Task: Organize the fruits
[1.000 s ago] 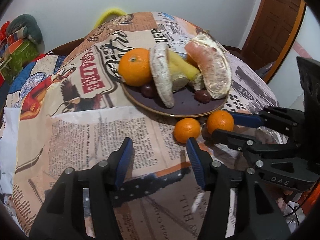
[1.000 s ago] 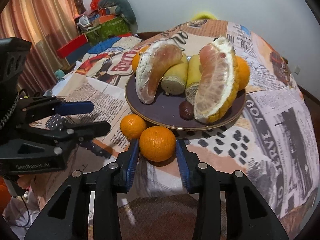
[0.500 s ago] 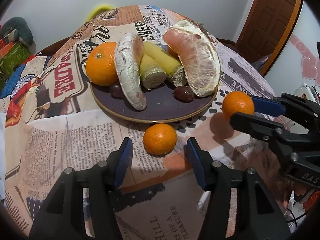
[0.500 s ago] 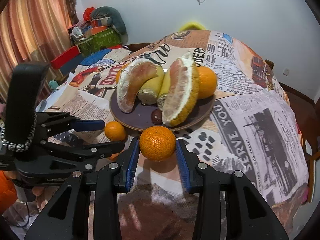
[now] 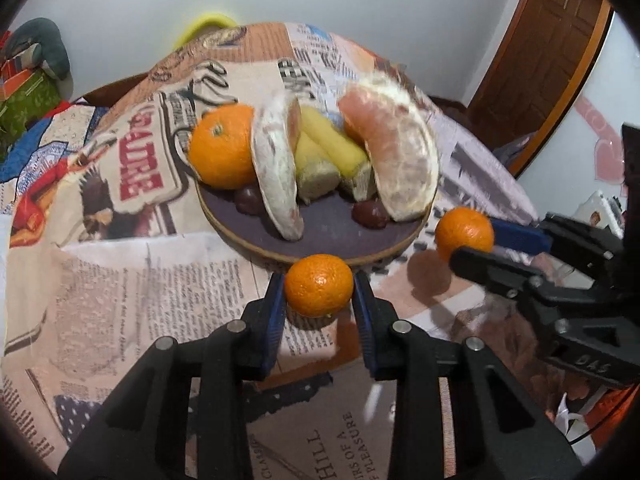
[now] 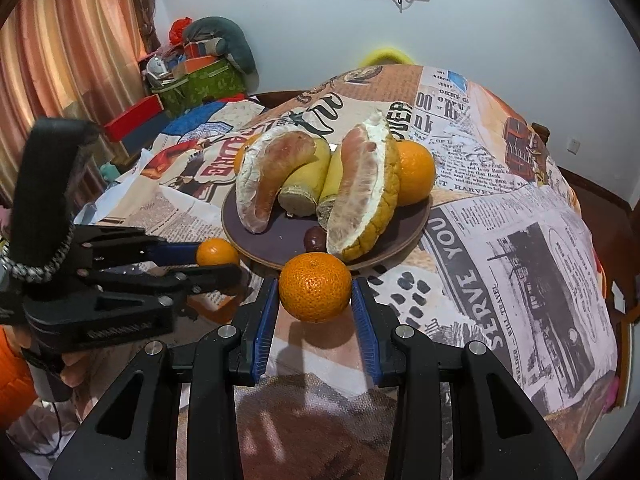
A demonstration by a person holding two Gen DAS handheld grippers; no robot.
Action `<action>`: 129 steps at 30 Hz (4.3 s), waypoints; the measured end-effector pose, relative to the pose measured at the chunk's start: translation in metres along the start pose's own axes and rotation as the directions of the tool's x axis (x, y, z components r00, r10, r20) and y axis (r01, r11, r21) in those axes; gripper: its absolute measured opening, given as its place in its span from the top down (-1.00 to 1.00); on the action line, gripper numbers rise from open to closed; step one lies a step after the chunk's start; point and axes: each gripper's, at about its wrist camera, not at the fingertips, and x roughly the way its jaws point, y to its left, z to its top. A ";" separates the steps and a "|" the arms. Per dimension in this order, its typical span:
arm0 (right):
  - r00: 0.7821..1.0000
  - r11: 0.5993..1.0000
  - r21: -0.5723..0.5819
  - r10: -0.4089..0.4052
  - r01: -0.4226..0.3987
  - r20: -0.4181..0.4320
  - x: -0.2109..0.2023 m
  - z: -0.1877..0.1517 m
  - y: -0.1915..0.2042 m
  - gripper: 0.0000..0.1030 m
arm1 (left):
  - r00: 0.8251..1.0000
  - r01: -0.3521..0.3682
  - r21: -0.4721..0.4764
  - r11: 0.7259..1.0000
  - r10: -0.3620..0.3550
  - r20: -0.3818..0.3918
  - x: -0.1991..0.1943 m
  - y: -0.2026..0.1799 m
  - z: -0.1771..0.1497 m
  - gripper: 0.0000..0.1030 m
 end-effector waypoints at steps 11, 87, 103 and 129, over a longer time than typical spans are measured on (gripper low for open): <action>0.999 1.000 0.007 -0.009 0.009 0.044 -0.009 0.013 -0.006 0.33 | 0.999 -0.005 0.013 1.000 0.005 0.031 0.005 -0.007 0.024 0.36; 0.861 0.992 0.028 -0.122 0.124 0.493 -0.174 0.039 0.046 0.06 | 0.784 -0.158 0.025 0.987 0.110 0.610 -0.245 -0.063 -0.006 -0.06; 0.777 0.980 0.073 -0.192 0.186 0.600 -0.208 0.018 0.074 -0.87 | 0.705 -0.183 -0.024 0.983 0.148 0.694 -0.299 -0.076 -0.043 -0.91; 0.759 0.973 0.093 -0.223 0.211 0.612 -0.222 0.001 0.077 -1.00 | 0.710 -0.180 -0.016 0.983 0.141 0.690 -0.296 -0.082 -0.051 -0.99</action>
